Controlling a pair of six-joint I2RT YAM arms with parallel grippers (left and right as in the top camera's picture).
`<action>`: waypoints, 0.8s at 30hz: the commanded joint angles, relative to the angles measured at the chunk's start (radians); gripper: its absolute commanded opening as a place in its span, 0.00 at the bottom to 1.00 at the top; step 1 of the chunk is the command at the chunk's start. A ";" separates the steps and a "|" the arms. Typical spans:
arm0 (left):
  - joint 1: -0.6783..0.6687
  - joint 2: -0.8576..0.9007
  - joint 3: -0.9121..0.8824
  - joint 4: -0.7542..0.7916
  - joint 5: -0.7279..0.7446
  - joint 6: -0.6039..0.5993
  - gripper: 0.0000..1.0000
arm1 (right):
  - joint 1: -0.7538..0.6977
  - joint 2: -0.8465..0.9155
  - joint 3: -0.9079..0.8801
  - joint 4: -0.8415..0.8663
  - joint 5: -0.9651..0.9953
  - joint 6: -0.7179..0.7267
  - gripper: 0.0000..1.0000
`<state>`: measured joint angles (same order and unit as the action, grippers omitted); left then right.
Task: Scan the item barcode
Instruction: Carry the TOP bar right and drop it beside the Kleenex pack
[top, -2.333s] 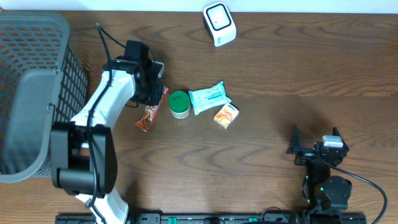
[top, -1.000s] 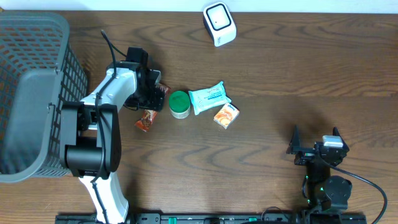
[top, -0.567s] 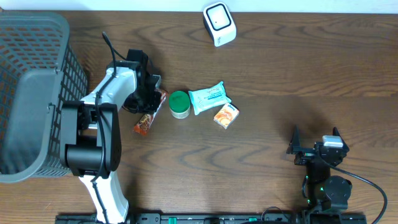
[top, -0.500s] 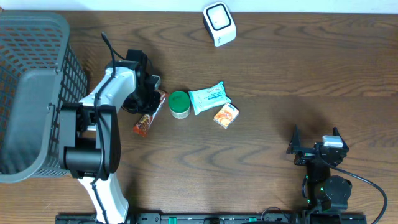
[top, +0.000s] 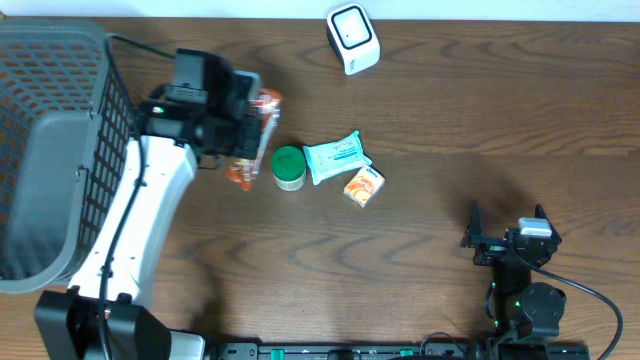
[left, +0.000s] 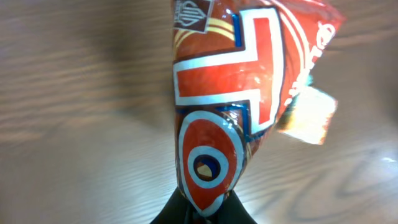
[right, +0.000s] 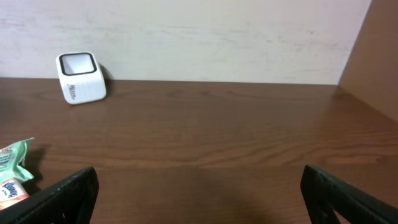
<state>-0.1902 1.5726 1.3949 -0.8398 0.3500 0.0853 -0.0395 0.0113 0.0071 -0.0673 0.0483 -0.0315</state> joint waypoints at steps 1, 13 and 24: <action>-0.112 0.028 0.012 0.039 0.069 -0.062 0.08 | 0.006 -0.005 -0.002 -0.004 0.002 -0.007 0.99; -0.434 0.218 0.012 0.299 0.042 -0.066 0.07 | 0.006 -0.005 -0.002 -0.004 0.002 -0.008 0.99; -0.468 0.457 0.012 0.462 0.270 -0.294 0.07 | 0.006 -0.005 -0.002 -0.004 0.002 -0.007 0.99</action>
<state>-0.6636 2.0037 1.3949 -0.3912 0.4686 -0.1074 -0.0395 0.0113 0.0071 -0.0673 0.0483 -0.0315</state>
